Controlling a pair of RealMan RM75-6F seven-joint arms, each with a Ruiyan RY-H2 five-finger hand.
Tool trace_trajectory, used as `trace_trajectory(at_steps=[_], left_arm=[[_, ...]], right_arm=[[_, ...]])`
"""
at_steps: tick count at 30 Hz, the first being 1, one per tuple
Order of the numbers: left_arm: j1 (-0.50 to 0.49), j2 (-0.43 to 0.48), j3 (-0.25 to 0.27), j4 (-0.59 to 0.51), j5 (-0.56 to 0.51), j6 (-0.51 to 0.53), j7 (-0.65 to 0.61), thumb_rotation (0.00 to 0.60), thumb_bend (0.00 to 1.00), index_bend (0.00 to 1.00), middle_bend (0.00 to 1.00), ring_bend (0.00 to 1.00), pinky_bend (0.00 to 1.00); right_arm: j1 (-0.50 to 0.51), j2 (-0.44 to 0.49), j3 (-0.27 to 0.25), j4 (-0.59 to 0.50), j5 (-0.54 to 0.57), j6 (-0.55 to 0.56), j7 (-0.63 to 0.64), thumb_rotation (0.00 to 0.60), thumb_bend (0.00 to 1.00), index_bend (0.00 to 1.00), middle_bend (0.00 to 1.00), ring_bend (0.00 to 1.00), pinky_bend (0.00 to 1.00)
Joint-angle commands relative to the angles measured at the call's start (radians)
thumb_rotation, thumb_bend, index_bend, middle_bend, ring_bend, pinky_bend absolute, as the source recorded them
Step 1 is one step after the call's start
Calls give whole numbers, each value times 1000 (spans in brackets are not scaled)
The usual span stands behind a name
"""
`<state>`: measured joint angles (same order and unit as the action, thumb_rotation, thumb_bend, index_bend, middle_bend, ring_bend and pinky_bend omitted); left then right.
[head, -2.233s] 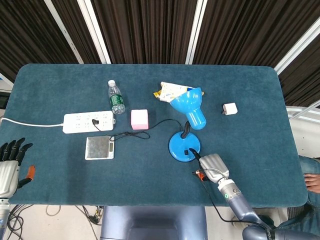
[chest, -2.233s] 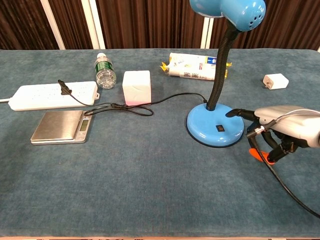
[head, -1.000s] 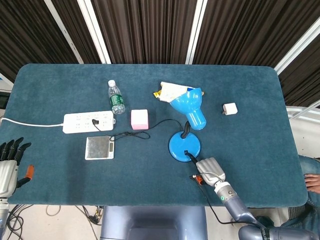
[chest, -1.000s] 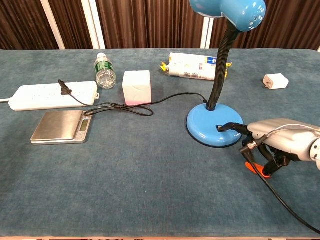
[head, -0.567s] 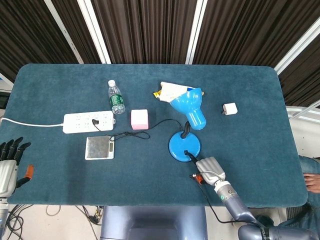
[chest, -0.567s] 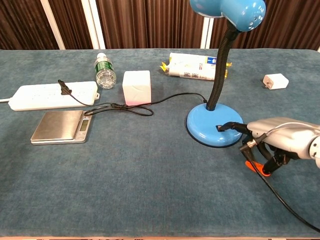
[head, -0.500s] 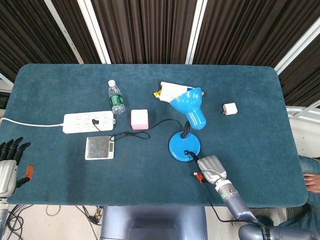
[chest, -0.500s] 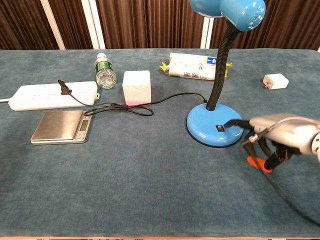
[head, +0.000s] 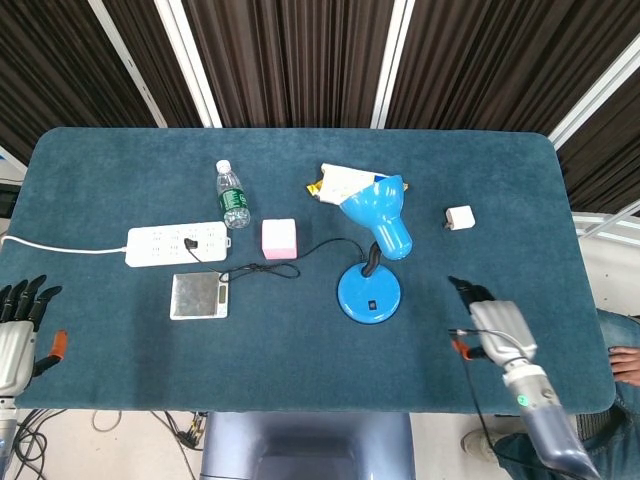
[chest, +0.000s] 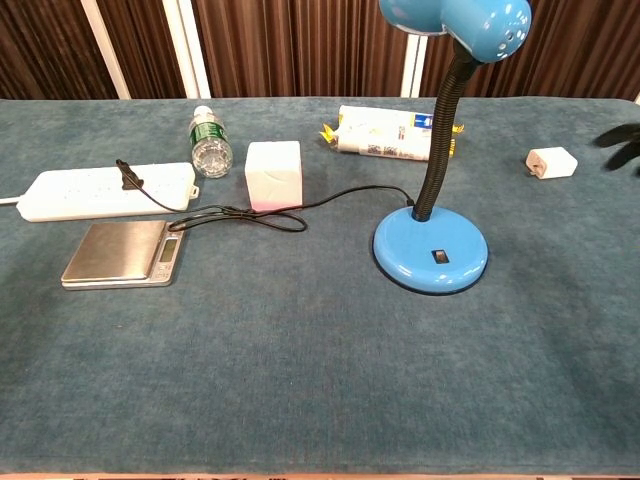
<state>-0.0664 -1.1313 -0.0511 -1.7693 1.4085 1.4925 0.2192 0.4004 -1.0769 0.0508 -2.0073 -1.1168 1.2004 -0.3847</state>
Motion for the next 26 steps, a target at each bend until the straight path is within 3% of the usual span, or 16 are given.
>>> trace_trajectory(at_steps=[1,7,14,15,16,18,19,26], left_arm=[[1,-1,-1,0,1,3,2,600,457,168,39,0,0],[4,-1,2,-3,9,10,4,600,457,168,39,0,0],[4,-2,3,1,9,9,5,600,457,168,39,0,0],[4,-2,3,2,9,8,6,600,457,167,39,0,0],[4,-2,3,2,9,8,7,600,457,168,39,0,0],[4,-3,3,2,10,8,6,600,456,168,39,0,0],[4,-2,3,2,11,9,6,600,456,168,39,0,0],[3,0,4,5,15,7,0,600,457,168,39,0,0]], right_arm=[[-109,33,-56,15,-148,149,61,600,214,0,119,123,1000],[-239,-50,-97,208,-340,356,229,600,186,0,107,93,1000],[-287,-117,-84,380,-366,418,261,600,182,0,80,58,985],[-287,-122,-79,390,-365,420,260,600,182,0,79,57,820],[-287,-125,-76,399,-366,419,258,600,181,0,79,57,525],[-287,-131,-71,416,-368,413,257,600,181,0,79,57,75],[-286,-132,-70,421,-368,408,259,600,181,0,79,57,0],[-286,-129,-63,434,-375,385,260,600,182,0,79,57,0]])
